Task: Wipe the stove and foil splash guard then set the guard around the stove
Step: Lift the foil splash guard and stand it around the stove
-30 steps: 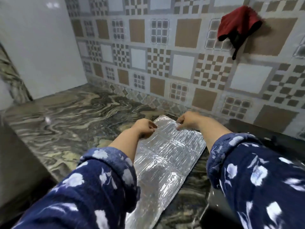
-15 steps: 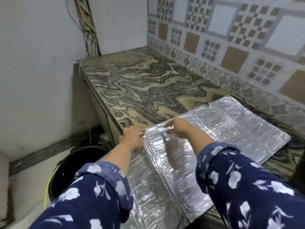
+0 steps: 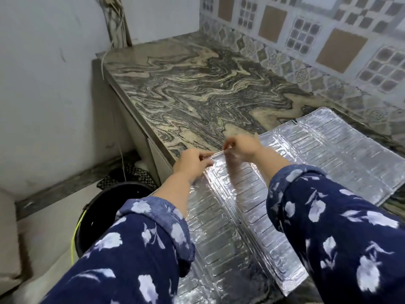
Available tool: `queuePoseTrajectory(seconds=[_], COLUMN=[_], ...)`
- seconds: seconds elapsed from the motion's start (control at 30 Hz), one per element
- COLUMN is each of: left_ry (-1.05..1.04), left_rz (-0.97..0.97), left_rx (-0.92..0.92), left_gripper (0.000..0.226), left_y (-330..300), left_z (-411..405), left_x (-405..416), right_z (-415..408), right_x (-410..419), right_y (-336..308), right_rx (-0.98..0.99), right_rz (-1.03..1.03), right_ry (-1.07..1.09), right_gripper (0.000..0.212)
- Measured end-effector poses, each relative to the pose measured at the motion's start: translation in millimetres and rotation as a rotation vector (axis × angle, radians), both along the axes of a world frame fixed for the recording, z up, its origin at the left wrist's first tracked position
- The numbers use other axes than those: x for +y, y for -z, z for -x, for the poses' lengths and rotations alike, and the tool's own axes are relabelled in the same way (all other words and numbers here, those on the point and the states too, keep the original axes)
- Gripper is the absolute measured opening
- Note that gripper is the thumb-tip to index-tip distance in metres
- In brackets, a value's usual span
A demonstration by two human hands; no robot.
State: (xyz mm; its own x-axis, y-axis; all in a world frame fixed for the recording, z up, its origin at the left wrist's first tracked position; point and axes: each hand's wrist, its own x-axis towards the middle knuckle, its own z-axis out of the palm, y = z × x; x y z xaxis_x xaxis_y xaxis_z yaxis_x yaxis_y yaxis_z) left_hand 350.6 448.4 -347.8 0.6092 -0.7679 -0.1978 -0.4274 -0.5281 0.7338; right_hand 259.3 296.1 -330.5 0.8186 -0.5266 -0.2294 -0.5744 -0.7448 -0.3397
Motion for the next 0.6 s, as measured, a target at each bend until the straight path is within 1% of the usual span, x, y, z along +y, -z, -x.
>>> queuePoseTrajectory(seconds=[0.07,0.2,0.27,0.33,0.37,0.43,0.5,0.6], left_ry=[0.016,0.037,0.037,-0.003,-0.030,-0.068,-0.112,-0.156], left_rz=[0.039,0.127,0.142,0.138,0.137,0.134,0.119,0.143], left_rx=[0.022,-0.024,-0.068,-0.162,-0.208,-0.286,-0.361,-0.420], left_gripper=[0.031,0.033,0.032,0.030,0.031,0.042,0.047,0.049], left_y=[-12,-50,-73,-98,-110,-133,-154,-177], left_z=[-5,-18,-27,-37,-42,-49,-56,-64], left_x=[1,5,11,22,29,45,59,81], right_z=[-1,-7,-11,-11,-10,-5,3,19], right_x=[-2,5,10,15,16,18,17,11], right_y=[-15,-56,-78,-102,-114,-137,-159,-183], right_rx=[-0.036,-0.151,-0.215,-0.284,-0.308,-0.330,-0.341,-0.372], right_rz=[0.011,0.018,0.013,0.033,0.067,0.180,0.273,0.317], right_ry=[0.023,0.057,0.036,0.002,-0.022,-0.069,-0.082,-0.064], right_gripper=[0.009,0.003,0.005,0.010,0.012,0.013,0.013,0.011])
